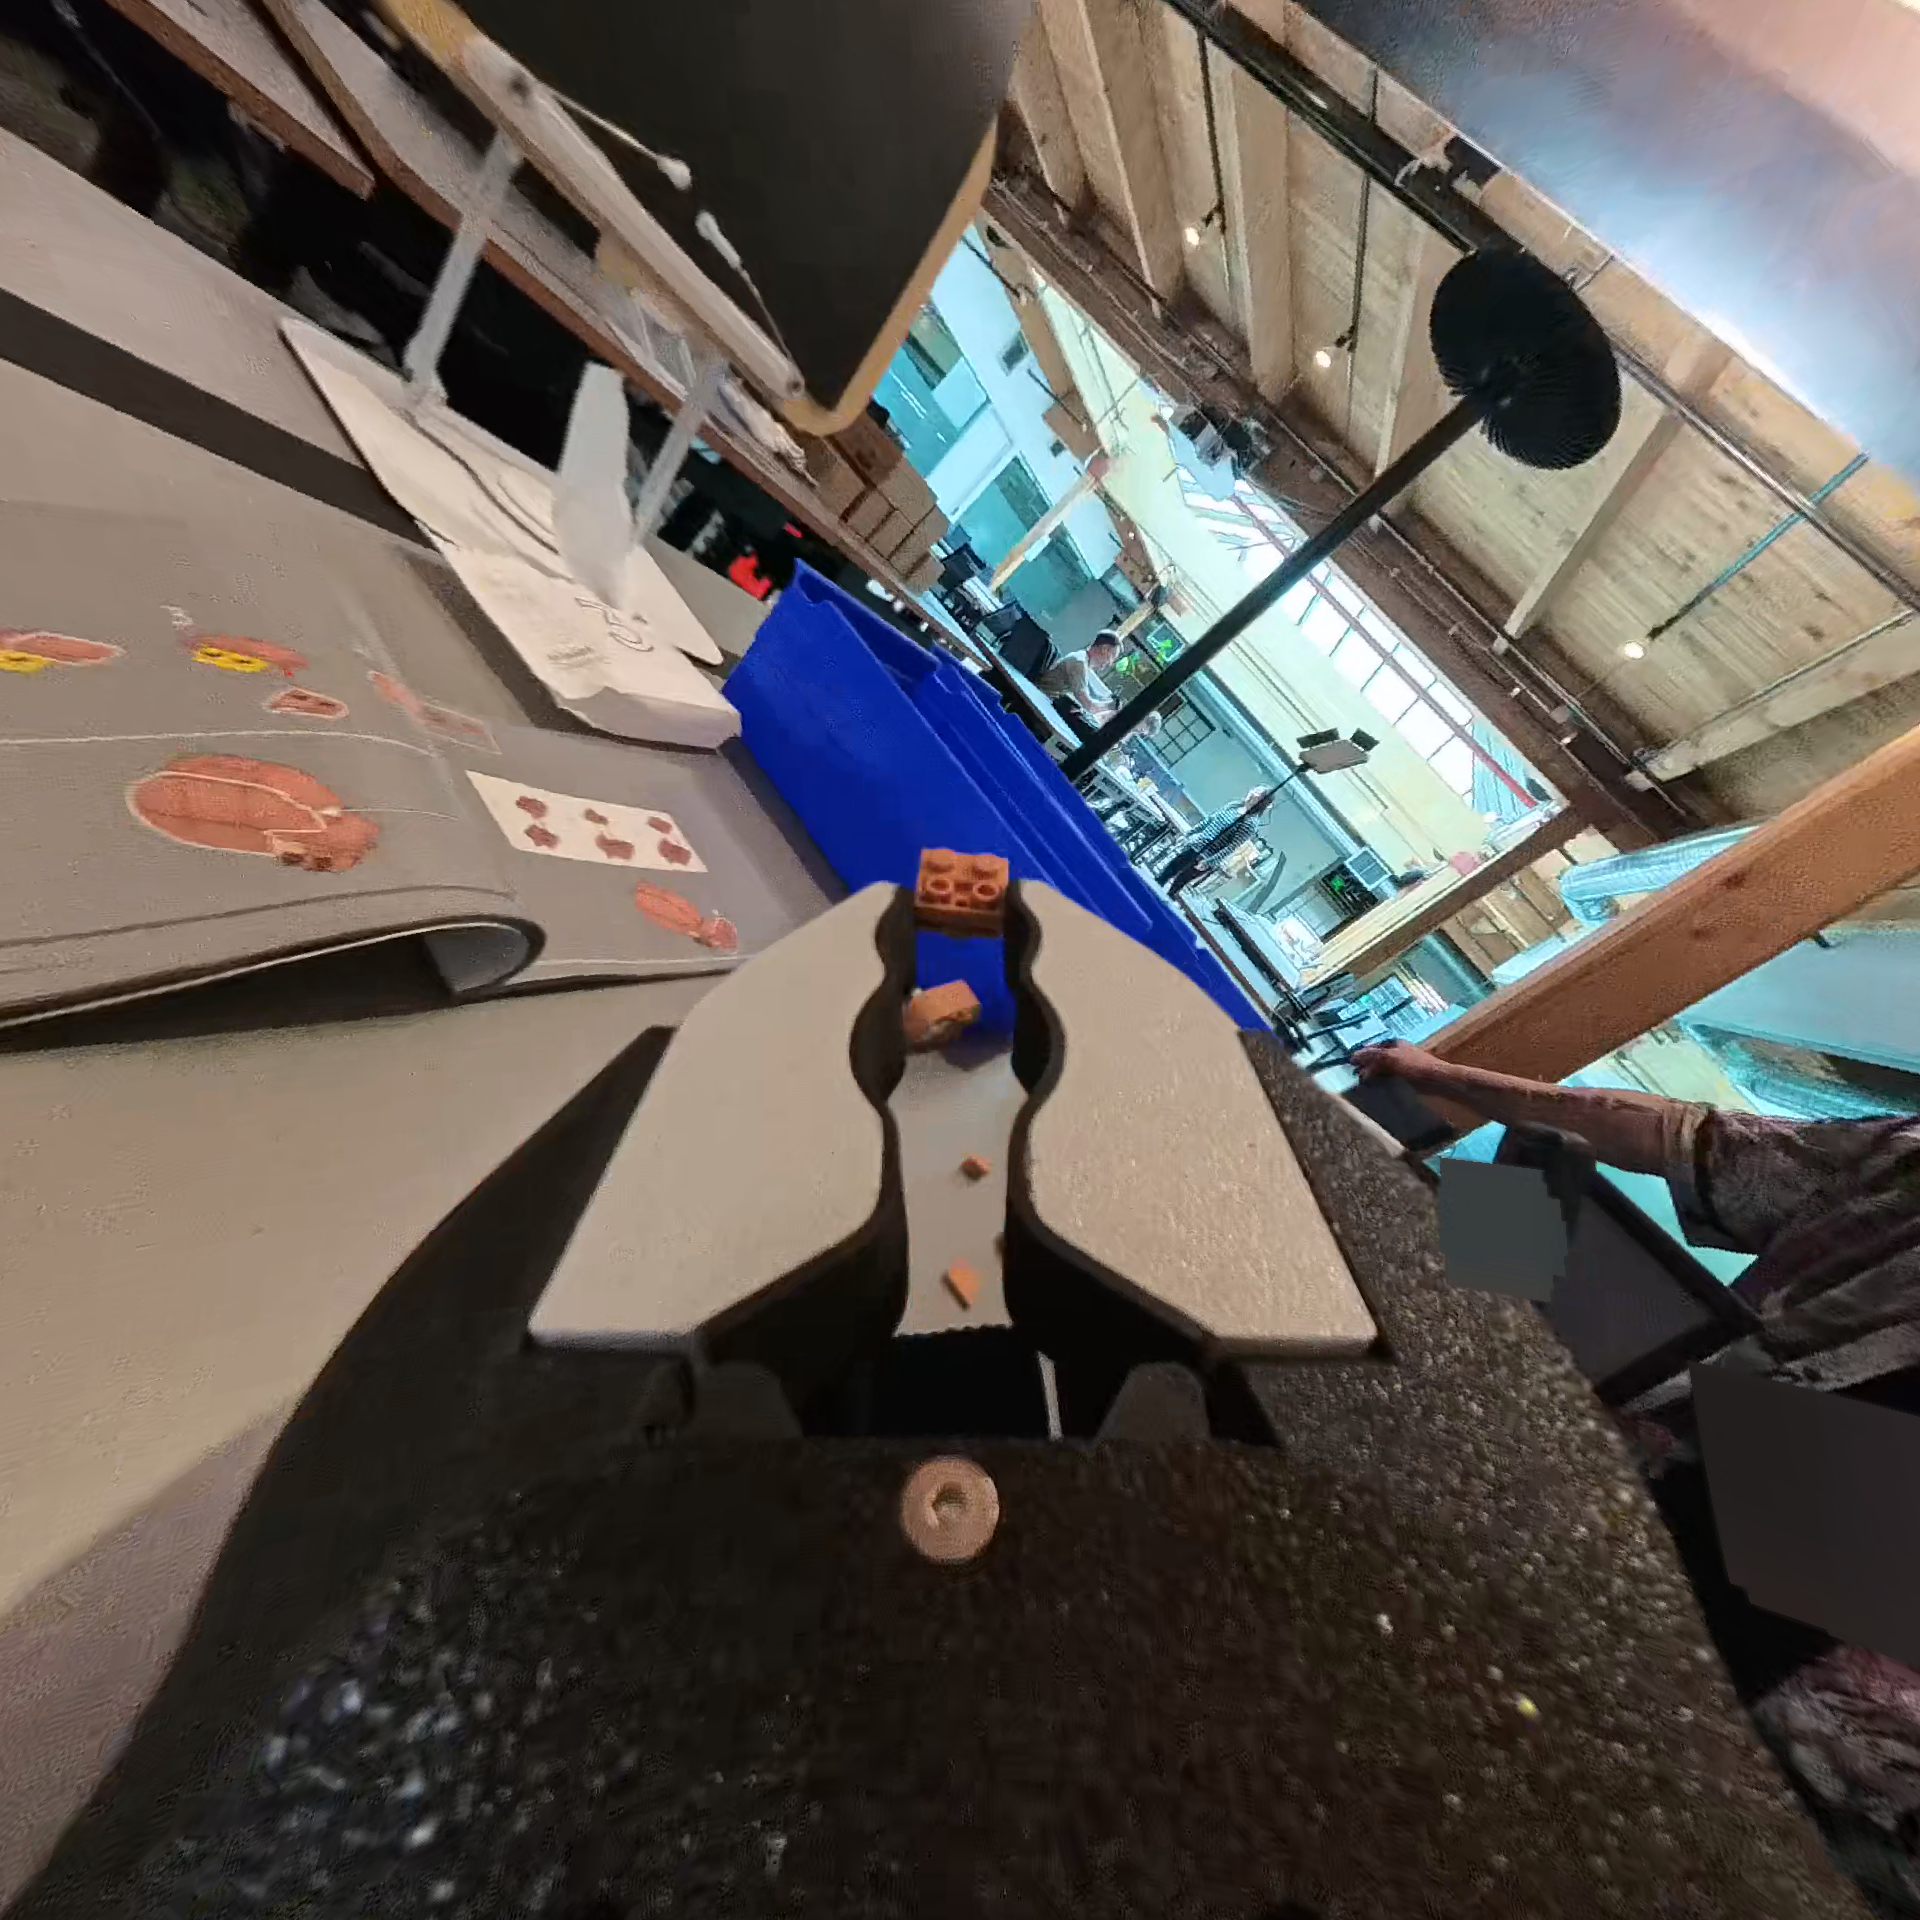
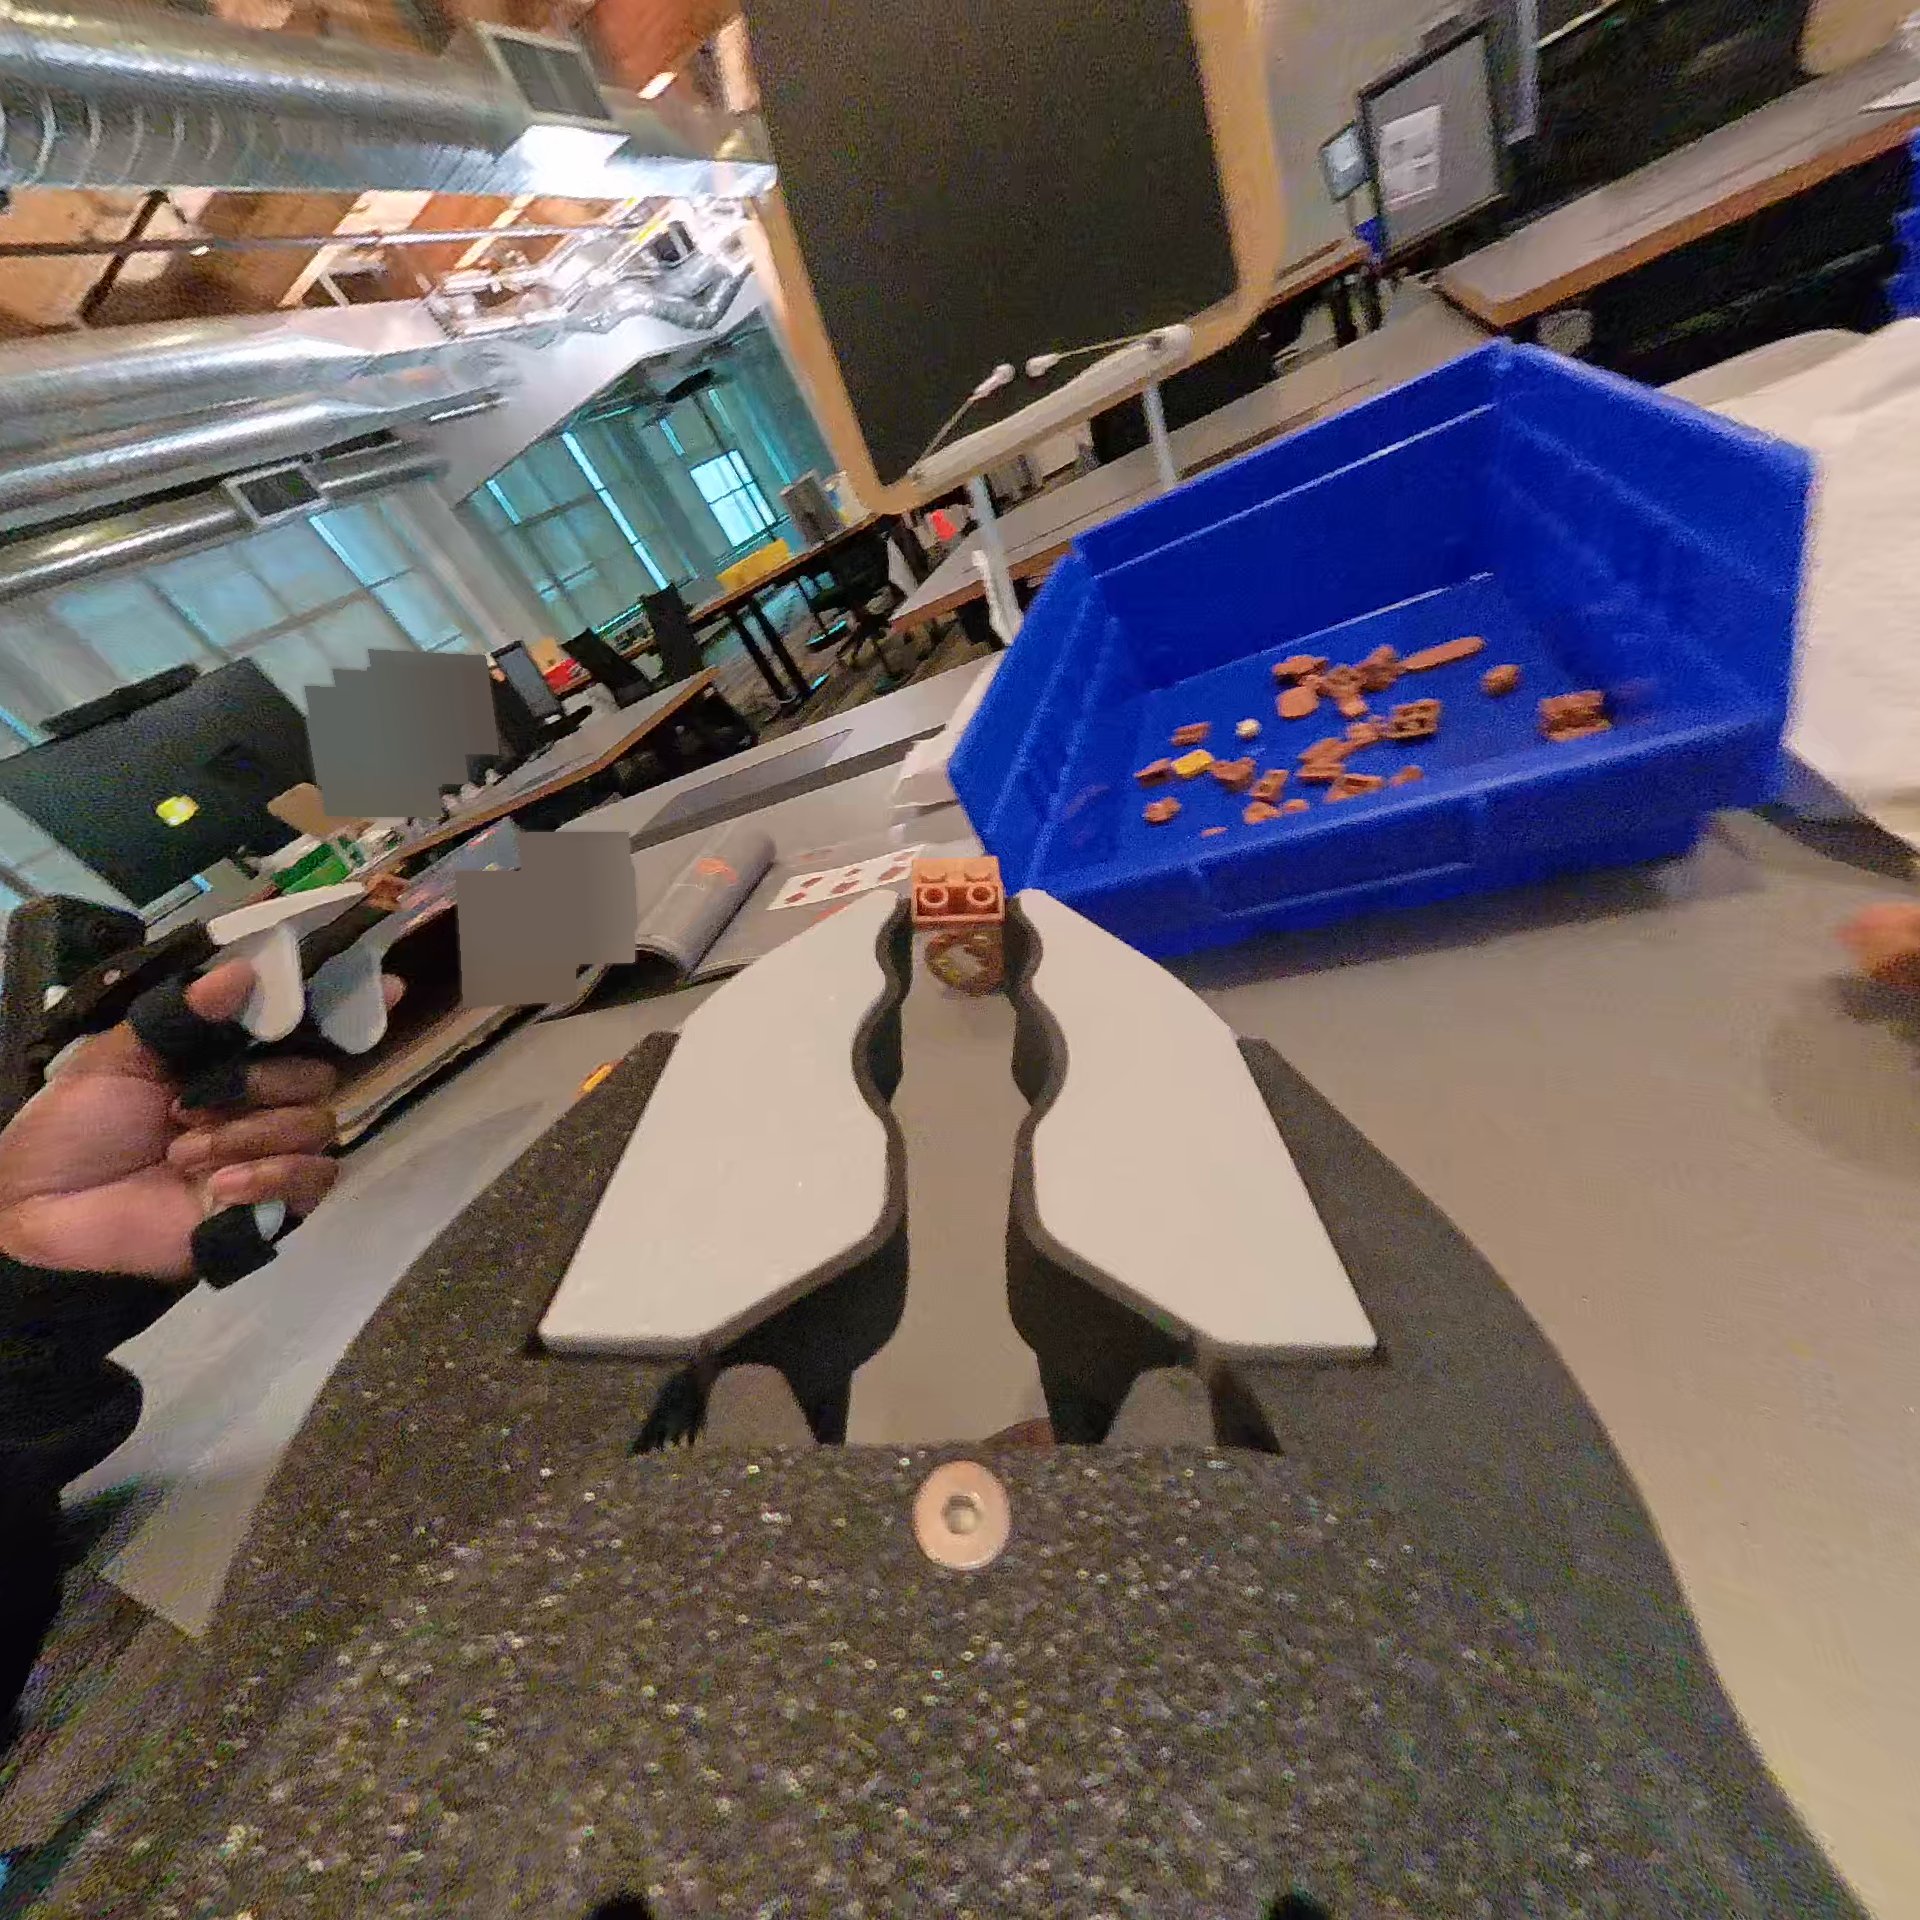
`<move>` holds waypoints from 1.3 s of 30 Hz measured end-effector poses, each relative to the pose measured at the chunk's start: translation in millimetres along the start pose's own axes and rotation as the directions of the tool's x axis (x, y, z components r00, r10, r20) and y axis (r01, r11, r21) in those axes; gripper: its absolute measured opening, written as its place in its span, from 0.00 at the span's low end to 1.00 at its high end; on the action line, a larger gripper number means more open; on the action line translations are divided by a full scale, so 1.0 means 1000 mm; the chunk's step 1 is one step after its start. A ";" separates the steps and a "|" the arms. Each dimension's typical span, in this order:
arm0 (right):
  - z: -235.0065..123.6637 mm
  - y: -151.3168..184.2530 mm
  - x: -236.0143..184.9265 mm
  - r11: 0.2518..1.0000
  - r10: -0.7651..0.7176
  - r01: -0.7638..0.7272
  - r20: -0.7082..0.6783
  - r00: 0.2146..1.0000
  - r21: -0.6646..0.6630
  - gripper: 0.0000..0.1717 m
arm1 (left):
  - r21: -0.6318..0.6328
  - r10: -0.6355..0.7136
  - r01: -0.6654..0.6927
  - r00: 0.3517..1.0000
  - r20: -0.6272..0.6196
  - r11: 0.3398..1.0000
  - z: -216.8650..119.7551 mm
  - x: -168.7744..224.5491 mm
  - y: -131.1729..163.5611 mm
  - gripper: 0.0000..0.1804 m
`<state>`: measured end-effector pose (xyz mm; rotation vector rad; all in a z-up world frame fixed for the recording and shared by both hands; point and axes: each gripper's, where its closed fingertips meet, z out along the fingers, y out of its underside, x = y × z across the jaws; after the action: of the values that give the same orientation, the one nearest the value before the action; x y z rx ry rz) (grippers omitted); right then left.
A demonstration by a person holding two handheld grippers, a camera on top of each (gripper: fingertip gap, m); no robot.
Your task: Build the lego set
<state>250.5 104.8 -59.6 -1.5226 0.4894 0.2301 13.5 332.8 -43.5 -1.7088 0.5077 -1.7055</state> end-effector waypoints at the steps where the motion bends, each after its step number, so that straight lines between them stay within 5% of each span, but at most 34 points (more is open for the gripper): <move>1: -0.008 0.000 0.014 1.000 0.014 -0.014 -0.031 0.999 0.011 0.09 | -0.010 -0.001 0.002 1.000 0.007 1.000 0.000 -0.004 0.004 0.09; 11: -0.023 0.011 0.030 1.000 0.004 -0.003 -0.072 0.997 0.014 0.09 | -0.182 0.089 -0.094 0.995 -0.032 0.979 0.033 0.013 0.058 0.09; 18: -0.045 -0.031 0.071 0.991 0.070 -0.049 -0.162 0.984 0.128 0.09 | -0.371 0.163 -0.278 0.936 -0.311 0.886 0.063 0.078 0.100 0.09; 20: -0.050 -0.044 0.079 0.975 0.153 -0.129 -0.122 0.981 0.181 0.09 | -0.314 0.128 -0.245 0.928 -0.351 0.917 0.072 0.090 0.088 0.09; 24: -0.048 -0.052 0.060 0.944 0.216 -0.215 0.022 0.976 0.249 0.09 | -0.180 -0.112 0.046 0.920 -0.376 0.983 0.084 0.073 0.038 0.09; 27: -0.032 -0.044 0.034 0.969 0.097 -0.112 0.078 0.992 0.220 0.09 | -0.194 -0.038 -0.045 0.913 -0.405 0.980 0.082 0.066 0.044 0.09; 29: -0.009 -0.022 0.011 0.994 -0.010 -0.002 0.114 0.993 0.108 0.09 | -0.264 0.152 -0.286 0.889 -0.432 0.921 0.080 0.072 0.073 0.09; 32: 0.023 0.018 -0.029 0.982 -0.170 0.183 0.221 0.960 -0.041 0.09 | -0.345 0.539 -0.668 0.740 -0.402 0.659 0.081 0.056 0.116 0.09; 34: 0.039 0.040 -0.041 0.949 -0.266 0.298 0.239 0.934 -0.105 0.09 | -0.351 0.645 -0.756 0.655 -0.395 0.552 0.081 0.049 0.131 0.09; 39: 0.053 0.057 -0.041 0.922 -0.316 0.356 0.234 0.919 -0.152 0.09 | -0.374 0.716 -0.781 0.616 -0.329 0.500 0.085 0.025 0.147 0.09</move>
<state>197.7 166.1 -93.3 -1.7223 0.0340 0.1646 124.6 226.8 -120.3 -1.3203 1.6125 -1.0520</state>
